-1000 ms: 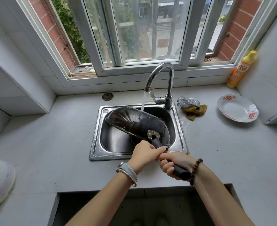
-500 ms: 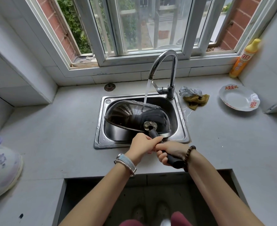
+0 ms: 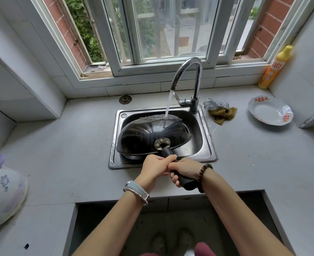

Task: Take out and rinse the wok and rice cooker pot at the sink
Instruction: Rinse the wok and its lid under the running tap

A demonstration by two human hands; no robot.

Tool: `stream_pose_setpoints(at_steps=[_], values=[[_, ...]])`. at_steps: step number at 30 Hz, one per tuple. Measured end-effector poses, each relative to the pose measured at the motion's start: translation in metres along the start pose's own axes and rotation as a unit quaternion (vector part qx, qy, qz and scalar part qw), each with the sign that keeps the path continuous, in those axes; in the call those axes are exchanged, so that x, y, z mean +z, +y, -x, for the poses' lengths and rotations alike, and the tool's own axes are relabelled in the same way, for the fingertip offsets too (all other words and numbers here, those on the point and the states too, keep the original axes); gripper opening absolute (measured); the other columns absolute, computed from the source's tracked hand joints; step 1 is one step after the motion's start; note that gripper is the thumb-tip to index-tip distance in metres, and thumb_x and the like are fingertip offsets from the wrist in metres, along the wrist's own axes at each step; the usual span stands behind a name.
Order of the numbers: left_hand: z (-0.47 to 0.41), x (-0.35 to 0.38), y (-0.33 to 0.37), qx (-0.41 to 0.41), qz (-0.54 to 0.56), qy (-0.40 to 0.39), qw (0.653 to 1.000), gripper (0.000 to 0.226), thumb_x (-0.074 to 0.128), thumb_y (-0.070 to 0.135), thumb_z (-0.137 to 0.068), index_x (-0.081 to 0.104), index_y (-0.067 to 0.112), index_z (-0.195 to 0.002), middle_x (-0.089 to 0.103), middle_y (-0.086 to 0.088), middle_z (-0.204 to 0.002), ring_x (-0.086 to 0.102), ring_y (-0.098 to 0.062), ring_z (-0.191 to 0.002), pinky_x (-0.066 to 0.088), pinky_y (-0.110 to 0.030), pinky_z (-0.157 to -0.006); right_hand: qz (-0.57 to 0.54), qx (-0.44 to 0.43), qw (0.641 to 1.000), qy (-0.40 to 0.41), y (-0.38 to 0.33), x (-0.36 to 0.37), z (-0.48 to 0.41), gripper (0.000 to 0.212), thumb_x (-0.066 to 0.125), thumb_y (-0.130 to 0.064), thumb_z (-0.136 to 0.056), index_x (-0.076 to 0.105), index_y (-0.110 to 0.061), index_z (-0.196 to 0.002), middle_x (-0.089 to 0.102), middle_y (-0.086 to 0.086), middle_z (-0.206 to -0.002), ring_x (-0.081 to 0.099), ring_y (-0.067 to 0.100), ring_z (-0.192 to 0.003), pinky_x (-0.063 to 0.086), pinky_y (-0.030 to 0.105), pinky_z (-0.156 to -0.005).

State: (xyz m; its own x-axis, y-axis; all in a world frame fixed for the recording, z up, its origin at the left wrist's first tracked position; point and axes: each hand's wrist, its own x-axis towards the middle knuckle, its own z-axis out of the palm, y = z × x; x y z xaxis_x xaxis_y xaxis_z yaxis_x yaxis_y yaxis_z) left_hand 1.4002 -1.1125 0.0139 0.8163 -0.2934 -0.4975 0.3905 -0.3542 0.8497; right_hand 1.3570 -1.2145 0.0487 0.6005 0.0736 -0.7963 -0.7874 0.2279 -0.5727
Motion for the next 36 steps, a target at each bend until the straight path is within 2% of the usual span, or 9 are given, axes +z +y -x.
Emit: stream_pose_setpoints(at_steps=[3, 7, 16, 20, 23, 26, 28, 32, 36], values=[[0.002, -0.006, 0.007, -0.001, 0.036, -0.004, 0.999, 0.038, 0.073, 0.029, -0.081, 0.062, 0.010, -0.050, 0.056, -0.003, -0.046, 0.056, -0.009, -0.044, 0.048, -0.019, -0.054, -0.001, -0.013, 1.000, 0.004, -0.011, 0.004, 0.005, 0.027, 0.042, -0.005, -0.093, 0.044, -0.007, -0.066, 0.041, 0.006, -0.058, 0.042, 0.008, -0.030, 0.036, 0.014, -0.033], [0.003, -0.007, 0.018, 0.005, 0.055, 0.009, 0.998, 0.043, 0.066, 0.017, -0.083, 0.048, 0.013, -0.044, 0.048, 0.002, -0.040, 0.048, -0.004, -0.035, 0.037, -0.012, -0.042, -0.047, -0.029, 0.998, -0.023, -0.024, 0.003, 0.015, 0.019, 0.040, -0.004, -0.088, 0.047, -0.006, -0.071, 0.045, 0.004, -0.054, 0.044, 0.008, -0.036, 0.040, 0.016, -0.036], [-0.005, -0.015, 0.043, -0.035, 0.172, 0.028, 0.984, 0.049, 0.071, 0.019, -0.083, 0.044, 0.015, -0.042, 0.039, 0.004, -0.035, 0.036, -0.008, -0.026, 0.034, -0.014, -0.033, -0.160, -0.060, 0.978, -0.118, -0.043, 0.009, 0.022, 0.023, 0.041, -0.011, -0.092, 0.051, -0.005, -0.072, 0.048, 0.005, -0.064, 0.050, 0.011, -0.046, 0.045, 0.017, -0.041], [-0.011, -0.020, 0.050, -0.032, 0.175, 0.049, 0.983, 0.056, 0.070, 0.020, -0.084, 0.042, 0.019, -0.036, 0.035, 0.005, -0.033, 0.030, -0.007, -0.025, 0.025, -0.012, -0.031, -0.184, -0.108, 0.966, -0.148, -0.046, 0.015, 0.020, 0.013, 0.059, -0.018, -0.079, 0.053, -0.006, -0.077, 0.048, 0.006, -0.069, 0.052, 0.014, -0.054, 0.049, 0.020, -0.046], [-0.014, -0.024, 0.059, -0.035, 0.173, 0.058, 0.983, 0.044, 0.073, 0.025, -0.081, 0.047, 0.014, -0.048, 0.036, 0.004, -0.035, 0.030, -0.008, -0.026, 0.024, -0.011, -0.032, -0.188, -0.139, 0.958, -0.165, -0.045, 0.016, 0.020, 0.028, 0.065, -0.030, -0.071, 0.055, -0.009, -0.088, 0.055, 0.005, -0.070, 0.053, 0.014, -0.057, 0.048, 0.022, -0.051], [-0.018, -0.029, 0.069, -0.029, 0.126, 0.076, 0.989, 0.037, 0.076, 0.034, -0.077, 0.055, 0.012, -0.056, 0.042, 0.001, -0.044, 0.036, -0.011, -0.035, 0.026, -0.013, -0.034, -0.186, -0.155, 0.955, -0.172, -0.047, 0.016, 0.020, 0.030, 0.051, -0.042, -0.090, 0.058, -0.013, -0.088, 0.060, 0.001, -0.071, 0.054, 0.014, -0.059, 0.046, 0.022, -0.054], [-0.021, -0.032, 0.073, -0.023, 0.105, 0.078, 0.991, 0.039, 0.075, 0.037, -0.077, 0.055, 0.013, -0.054, 0.042, 0.001, -0.041, 0.037, -0.011, -0.034, 0.025, -0.014, -0.034, -0.183, -0.160, 0.954, -0.173, -0.051, 0.016, 0.020, 0.035, 0.044, -0.045, -0.094, 0.058, -0.015, -0.083, 0.061, 0.000, -0.070, 0.054, 0.014, -0.060, 0.045, 0.022, -0.054], [-0.032, -0.036, 0.079, -0.011, 0.075, 0.069, 0.995, 0.029, 0.075, 0.034, -0.077, 0.062, 0.011, -0.065, 0.046, -0.004, -0.050, 0.040, -0.014, -0.042, 0.029, -0.016, -0.035, -0.176, -0.175, 0.953, -0.174, -0.059, 0.016, 0.023, 0.032, 0.045, -0.042, -0.093, 0.059, -0.019, -0.074, 0.059, 0.000, -0.070, 0.053, 0.013, -0.059, 0.044, 0.022, -0.055], [-0.048, -0.041, 0.079, -0.011, 0.097, 0.066, 0.993, 0.018, 0.075, 0.024, -0.079, 0.067, 0.008, -0.079, 0.050, -0.013, -0.068, 0.043, -0.018, -0.050, 0.034, -0.019, -0.040, -0.200, -0.160, 0.952, -0.168, -0.068, 0.017, 0.021, 0.023, 0.053, -0.035, -0.090, 0.059, -0.014, -0.082, 0.054, 0.004, -0.071, 0.047, 0.012, -0.055, 0.043, 0.019, -0.049]])
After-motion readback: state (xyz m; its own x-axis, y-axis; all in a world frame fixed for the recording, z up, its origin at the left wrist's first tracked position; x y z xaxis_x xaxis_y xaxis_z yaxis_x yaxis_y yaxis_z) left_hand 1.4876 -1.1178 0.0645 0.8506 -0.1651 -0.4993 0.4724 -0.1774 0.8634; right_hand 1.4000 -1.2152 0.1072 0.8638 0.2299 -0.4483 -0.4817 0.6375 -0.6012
